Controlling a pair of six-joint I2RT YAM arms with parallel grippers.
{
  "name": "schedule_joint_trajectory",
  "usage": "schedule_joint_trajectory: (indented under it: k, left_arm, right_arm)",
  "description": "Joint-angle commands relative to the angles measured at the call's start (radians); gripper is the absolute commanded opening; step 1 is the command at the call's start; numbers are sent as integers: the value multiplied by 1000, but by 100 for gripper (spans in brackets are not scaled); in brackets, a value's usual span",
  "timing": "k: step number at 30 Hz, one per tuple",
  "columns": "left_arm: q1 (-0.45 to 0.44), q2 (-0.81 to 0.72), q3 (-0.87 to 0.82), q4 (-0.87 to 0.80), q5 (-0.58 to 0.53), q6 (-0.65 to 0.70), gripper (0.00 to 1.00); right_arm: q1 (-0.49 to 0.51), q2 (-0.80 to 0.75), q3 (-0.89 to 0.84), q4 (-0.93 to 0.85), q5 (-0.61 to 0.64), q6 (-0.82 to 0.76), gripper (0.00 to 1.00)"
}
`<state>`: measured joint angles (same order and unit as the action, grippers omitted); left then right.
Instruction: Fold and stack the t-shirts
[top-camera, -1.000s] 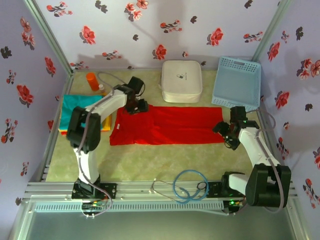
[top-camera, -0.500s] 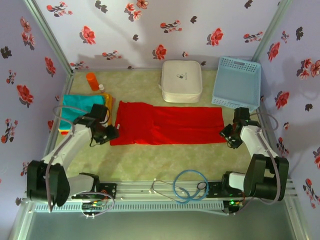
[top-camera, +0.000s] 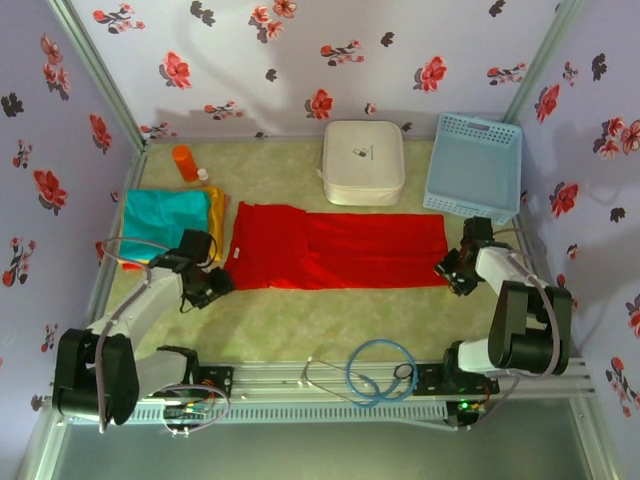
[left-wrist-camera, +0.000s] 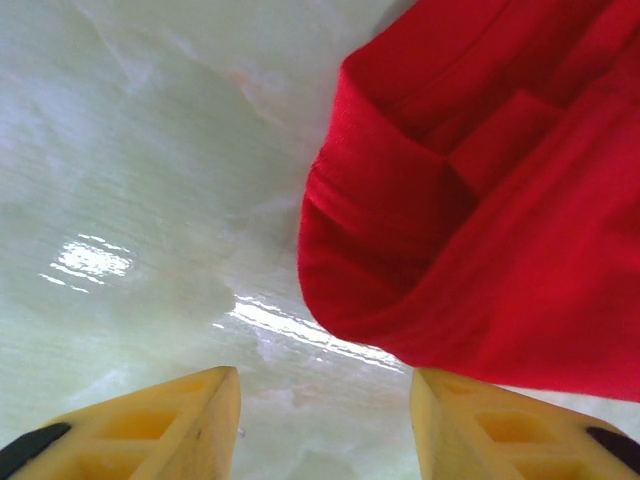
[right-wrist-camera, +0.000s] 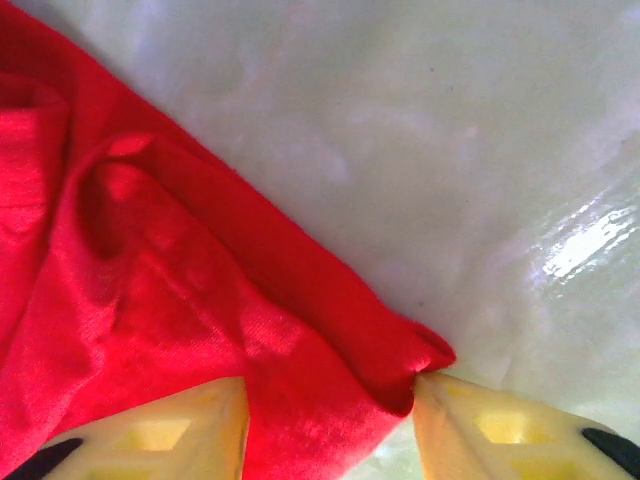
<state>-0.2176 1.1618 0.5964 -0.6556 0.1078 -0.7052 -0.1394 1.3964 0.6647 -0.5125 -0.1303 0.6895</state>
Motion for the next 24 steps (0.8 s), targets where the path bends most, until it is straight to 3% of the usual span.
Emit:
schedule_joint_trajectory:
  k: [1, 9, 12, 15, 19, 20, 22, 24]
  left_arm:
    - [4, 5, -40, 116, 15, -48, 45]
    - [6, -42, -88, 244, 9, -115, 45]
    - [4, -45, -77, 224, 12, -115, 45]
    - [6, -52, -81, 207, 14, -112, 45]
    - [5, -84, -101, 197, 20, -113, 45]
    - [6, -95, -104, 189, 20, -114, 40]
    - [5, -128, -109, 166, 24, -123, 14]
    - [5, -156, -102, 134, 24, -125, 11]
  right_arm:
    - [-6, 25, -24, 41, -8, 14, 39]
    - [-6, 2, -42, 43, 32, 19, 23]
    - [-6, -2, -35, 30, 42, 18, 7]
    - [-6, 1, -35, 27, 41, 16, 0]
    - [-6, 3, -37, 28, 40, 16, 0]
    - [-6, 5, -38, 25, 40, 16, 0]
    - [-6, 5, -36, 21, 40, 13, 0]
    - [-6, 7, -35, 16, 40, 10, 0]
